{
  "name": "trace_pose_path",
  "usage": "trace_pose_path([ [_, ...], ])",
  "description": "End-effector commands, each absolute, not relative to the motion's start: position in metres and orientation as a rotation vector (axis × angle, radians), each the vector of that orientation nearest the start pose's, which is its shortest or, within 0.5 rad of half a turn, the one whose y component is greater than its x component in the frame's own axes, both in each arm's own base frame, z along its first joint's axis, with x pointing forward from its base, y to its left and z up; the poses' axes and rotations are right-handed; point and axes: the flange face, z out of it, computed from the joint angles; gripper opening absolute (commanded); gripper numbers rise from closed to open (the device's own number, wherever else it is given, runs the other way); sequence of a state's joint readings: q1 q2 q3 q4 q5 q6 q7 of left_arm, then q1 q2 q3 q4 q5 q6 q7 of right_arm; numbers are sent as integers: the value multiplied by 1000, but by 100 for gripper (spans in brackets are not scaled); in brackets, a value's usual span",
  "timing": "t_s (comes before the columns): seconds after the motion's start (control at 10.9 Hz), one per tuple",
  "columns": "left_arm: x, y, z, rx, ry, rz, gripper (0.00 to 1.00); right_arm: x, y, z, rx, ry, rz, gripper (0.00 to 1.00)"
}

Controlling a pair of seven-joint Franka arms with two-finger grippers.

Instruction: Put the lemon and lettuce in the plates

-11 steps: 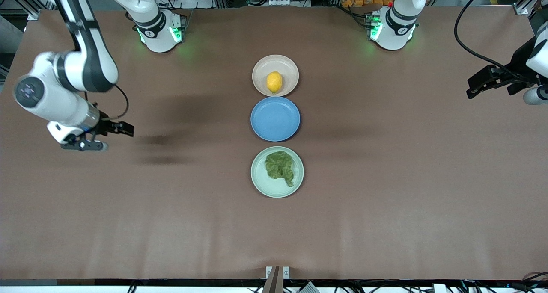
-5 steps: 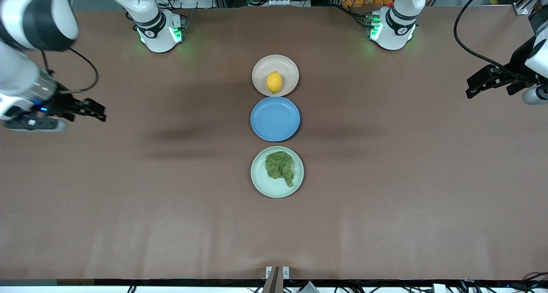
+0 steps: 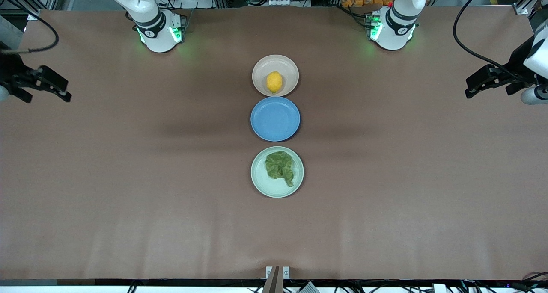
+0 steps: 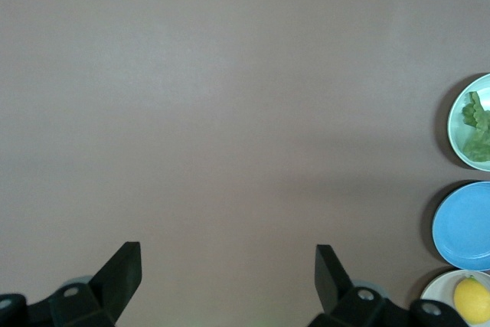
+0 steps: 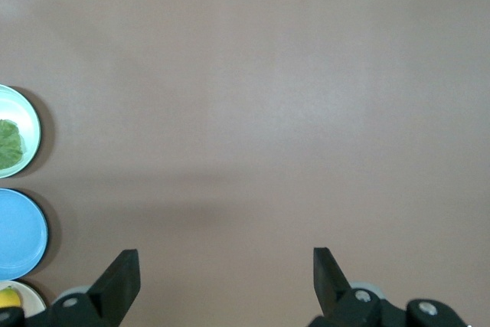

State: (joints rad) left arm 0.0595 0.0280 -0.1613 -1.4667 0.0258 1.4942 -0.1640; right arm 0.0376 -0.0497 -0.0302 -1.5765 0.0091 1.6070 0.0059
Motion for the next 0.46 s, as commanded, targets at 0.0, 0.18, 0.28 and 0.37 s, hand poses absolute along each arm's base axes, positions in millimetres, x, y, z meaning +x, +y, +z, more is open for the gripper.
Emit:
trace_pose_path([
  [0.0,549,-50,657,-3098,-68,-4,100,555,-2,658,-3122,-13,-106,100],
  [0.18,549,-50,657,-3098,-68,-4,100,555,-4,658,-3122,-6,-103,100],
  [0.28,549,-51,657,-3098,-66,-4,100,555,-4,658,-3122,-1,-101,100],
  [0.37,549,-51,657,-3098,-66,-4,100,558,-5,654,-3126,-1,-94,100],
])
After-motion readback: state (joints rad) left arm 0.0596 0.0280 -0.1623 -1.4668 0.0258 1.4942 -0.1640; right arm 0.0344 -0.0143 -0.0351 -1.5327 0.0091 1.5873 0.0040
